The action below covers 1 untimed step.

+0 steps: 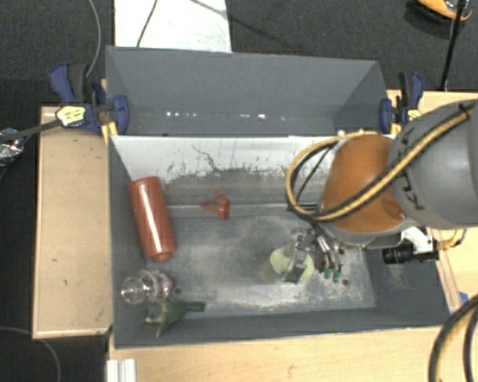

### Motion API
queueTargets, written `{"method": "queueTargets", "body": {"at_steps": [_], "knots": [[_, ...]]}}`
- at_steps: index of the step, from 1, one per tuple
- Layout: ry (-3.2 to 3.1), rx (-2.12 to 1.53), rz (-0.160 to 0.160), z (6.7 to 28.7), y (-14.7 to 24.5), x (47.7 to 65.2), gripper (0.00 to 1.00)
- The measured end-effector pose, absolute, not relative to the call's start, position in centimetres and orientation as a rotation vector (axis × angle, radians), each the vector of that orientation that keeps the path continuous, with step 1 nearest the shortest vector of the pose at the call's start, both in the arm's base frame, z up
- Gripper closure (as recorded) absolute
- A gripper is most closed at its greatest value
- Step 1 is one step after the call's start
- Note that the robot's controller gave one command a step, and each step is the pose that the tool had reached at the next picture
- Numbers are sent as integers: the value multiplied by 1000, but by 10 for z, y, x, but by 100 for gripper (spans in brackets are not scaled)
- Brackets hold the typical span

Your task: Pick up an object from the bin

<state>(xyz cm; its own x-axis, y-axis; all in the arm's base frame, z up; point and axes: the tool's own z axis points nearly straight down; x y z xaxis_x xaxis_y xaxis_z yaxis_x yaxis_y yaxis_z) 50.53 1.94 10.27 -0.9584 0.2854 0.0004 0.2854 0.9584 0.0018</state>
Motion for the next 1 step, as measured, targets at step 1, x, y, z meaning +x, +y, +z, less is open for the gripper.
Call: {"method": "queueTargets", "body": {"at_steps": [1], "knots": [[-3136, -357, -7, 207, 32, 510, 100]]}}
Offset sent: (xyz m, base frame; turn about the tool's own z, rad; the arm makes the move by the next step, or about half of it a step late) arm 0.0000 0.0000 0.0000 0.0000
